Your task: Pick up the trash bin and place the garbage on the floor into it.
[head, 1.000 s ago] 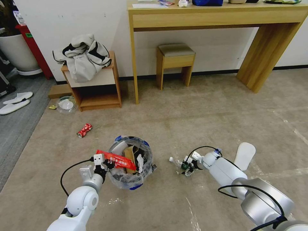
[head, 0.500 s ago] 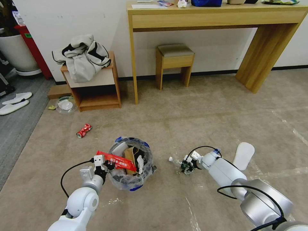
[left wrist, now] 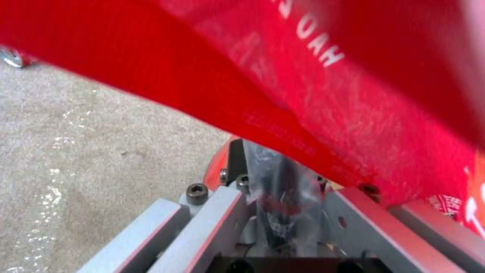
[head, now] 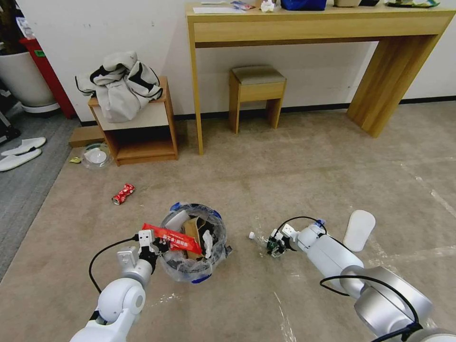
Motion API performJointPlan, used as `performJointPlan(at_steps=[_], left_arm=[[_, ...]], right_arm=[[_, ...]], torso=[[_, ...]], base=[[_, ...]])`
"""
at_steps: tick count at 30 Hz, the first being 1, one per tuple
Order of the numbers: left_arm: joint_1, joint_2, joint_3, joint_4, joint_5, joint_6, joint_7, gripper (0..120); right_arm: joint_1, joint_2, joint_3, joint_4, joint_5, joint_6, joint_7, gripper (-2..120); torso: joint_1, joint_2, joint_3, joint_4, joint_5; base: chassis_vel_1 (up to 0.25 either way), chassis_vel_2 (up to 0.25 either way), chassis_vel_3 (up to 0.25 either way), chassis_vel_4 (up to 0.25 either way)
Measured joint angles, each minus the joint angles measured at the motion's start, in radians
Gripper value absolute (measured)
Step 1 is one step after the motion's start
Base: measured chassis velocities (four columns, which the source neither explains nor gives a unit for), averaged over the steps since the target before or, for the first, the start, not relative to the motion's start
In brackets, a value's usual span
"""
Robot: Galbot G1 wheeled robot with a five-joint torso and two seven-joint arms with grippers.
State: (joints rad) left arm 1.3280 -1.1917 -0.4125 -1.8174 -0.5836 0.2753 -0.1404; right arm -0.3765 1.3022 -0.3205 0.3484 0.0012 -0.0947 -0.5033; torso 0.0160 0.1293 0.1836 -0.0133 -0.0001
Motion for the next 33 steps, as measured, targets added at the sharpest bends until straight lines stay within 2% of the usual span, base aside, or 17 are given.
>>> performJointPlan(at_steps=[13,16,23,26,27,28,30,31,32,33], left_arm=[[-0.008,-0.003,0.005,0.003,0.000,0.000,0.001,1],[-0.008,-0.001,0.005,0.003,0.000,0.001,0.001,1],[-0.010,-0.004,0.007,0.005,0.003,0.002,0.000,1],[-0.009,-0.008,0.007,0.004,0.007,0.003,-0.001,1],[-0.009,-0.008,0.007,0.004,0.007,0.003,-0.001,1],[-0.007,-0.009,0.007,0.003,0.010,0.003,-0.002,1],[-0.006,-0.011,0.007,0.005,0.013,0.003,-0.002,1],[-0.004,-0.011,0.007,0.006,0.016,0.003,-0.002,1],[-0.004,-0.011,0.007,0.006,0.016,0.003,-0.002,1],[-0.002,-0.012,0.008,0.006,0.018,0.003,-0.002,1]], right_arm=[[-0.032,-0.026,0.002,0.065,0.009,-0.021,0.023,88],[-0.053,-0.051,-0.005,0.129,0.014,-0.042,0.027,80],[-0.067,-0.073,-0.017,0.176,0.027,-0.054,0.030,68],[-0.078,-0.103,-0.027,0.228,0.038,-0.076,0.042,57],[-0.078,-0.103,-0.027,0.228,0.038,-0.076,0.042,57],[-0.082,-0.118,-0.029,0.244,0.039,-0.084,0.053,52],[-0.086,-0.125,-0.033,0.259,0.044,-0.090,0.055,48],[-0.089,-0.130,-0.033,0.270,0.046,-0.094,0.059,45],[-0.089,-0.130,-0.033,0.270,0.046,-0.094,0.059,45],[-0.094,-0.140,-0.034,0.286,0.050,-0.099,0.063,39]], torso=[[0.000,0.000,0.000,0.0002,0.0003],[0.000,0.000,0.000,0.0000,0.0006],[0.000,0.000,0.000,0.0000,0.0008],[0.001,-0.001,0.001,0.0009,0.0021],[0.001,-0.001,0.001,0.0009,0.0021],[0.001,-0.001,0.000,-0.0001,-0.0001],[0.001,-0.001,0.001,-0.0007,-0.0003],[0.001,-0.001,0.001,-0.0006,0.0015],[0.001,-0.001,0.001,-0.0006,0.0015],[0.001,-0.001,0.000,-0.0003,0.0006]], base=[[0.000,0.000,0.000,0.000],[0.000,0.000,0.000,0.000],[0.000,0.000,0.000,0.000],[0.000,0.000,0.000,0.000],[0.000,0.000,0.000,0.000],[0.000,0.000,0.000,0.000],[0.000,0.000,0.000,0.000],[0.000,0.000,0.000,0.000],[0.000,0.000,0.000,0.000],[0.000,0.000,0.000,0.000]])
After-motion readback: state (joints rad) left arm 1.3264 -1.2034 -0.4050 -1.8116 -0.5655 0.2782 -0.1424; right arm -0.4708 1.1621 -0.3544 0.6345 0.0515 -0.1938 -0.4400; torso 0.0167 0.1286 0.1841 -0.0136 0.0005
